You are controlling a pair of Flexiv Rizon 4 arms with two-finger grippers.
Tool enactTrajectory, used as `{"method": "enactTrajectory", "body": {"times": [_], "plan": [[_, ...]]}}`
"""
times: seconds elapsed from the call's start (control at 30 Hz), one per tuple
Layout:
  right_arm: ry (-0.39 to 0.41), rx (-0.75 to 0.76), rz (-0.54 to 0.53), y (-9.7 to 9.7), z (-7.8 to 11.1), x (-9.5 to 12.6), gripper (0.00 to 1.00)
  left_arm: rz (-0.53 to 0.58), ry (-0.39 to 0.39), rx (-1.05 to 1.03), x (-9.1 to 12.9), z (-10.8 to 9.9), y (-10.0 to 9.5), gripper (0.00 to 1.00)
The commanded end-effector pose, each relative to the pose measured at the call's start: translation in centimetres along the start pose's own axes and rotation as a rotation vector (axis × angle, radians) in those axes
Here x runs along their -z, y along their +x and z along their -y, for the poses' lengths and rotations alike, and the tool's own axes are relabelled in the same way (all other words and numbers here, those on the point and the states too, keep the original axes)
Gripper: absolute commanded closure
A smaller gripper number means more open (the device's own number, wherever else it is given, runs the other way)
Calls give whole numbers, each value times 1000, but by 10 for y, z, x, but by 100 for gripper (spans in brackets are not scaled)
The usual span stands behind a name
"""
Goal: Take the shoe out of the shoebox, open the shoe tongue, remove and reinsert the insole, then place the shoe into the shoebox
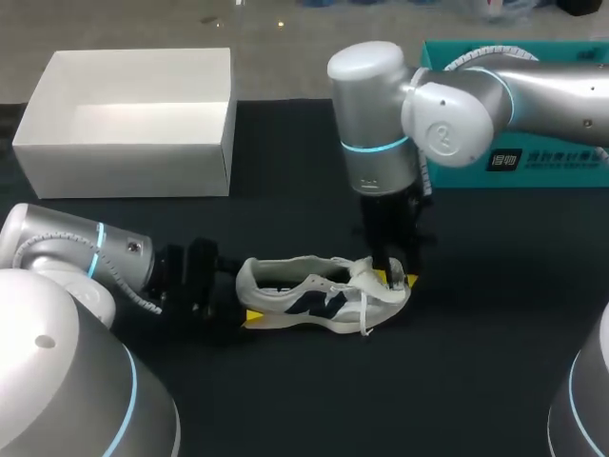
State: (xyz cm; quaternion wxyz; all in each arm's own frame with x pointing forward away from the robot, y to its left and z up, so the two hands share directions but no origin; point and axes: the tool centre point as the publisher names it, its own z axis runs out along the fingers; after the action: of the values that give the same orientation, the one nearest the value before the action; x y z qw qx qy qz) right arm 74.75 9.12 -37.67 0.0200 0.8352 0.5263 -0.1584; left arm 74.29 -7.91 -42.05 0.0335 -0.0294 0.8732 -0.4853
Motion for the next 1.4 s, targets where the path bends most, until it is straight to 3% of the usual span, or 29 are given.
{"method": "enactTrajectory", "body": {"times": [0.03, 0.2, 0.27, 0.5, 0.63, 0.83, 0.9, 0.97, 1.4], "plan": [[-107, 12, -40, -7, 20, 36, 0, 1, 4, -2, 1, -2, 1, 100], [-210, 133, -62, 5, 36, 71, 0, 1, 4, -2, 1, -2, 1, 100], [-272, 259, -73, 13, 43, 86, 0, 1, 4, -2, 1, -2, 1, 100], [-528, 821, -7, 45, 79, 125, 0, 1, 4, -2, 1, -2, 1, 100], [-593, 1216, -51, 59, 101, 140, 0, 1, 4, -2, 1, -2, 1, 100], [-648, 1572, -82, 72, 125, 140, 0, 1, 4, -2, 1, -2, 1, 100], [-653, 1613, -97, 72, 126, 135, 0, 1, 4, -2, 1, -2, 1, 100], [-626, 1553, -128, 72, 125, 131, 0, 1, 4, -2, 1, -2, 1, 100], [-626, 1553, -128, 72, 125, 131, 0, 1, 4, -2, 1, -2, 1, 100]]}}
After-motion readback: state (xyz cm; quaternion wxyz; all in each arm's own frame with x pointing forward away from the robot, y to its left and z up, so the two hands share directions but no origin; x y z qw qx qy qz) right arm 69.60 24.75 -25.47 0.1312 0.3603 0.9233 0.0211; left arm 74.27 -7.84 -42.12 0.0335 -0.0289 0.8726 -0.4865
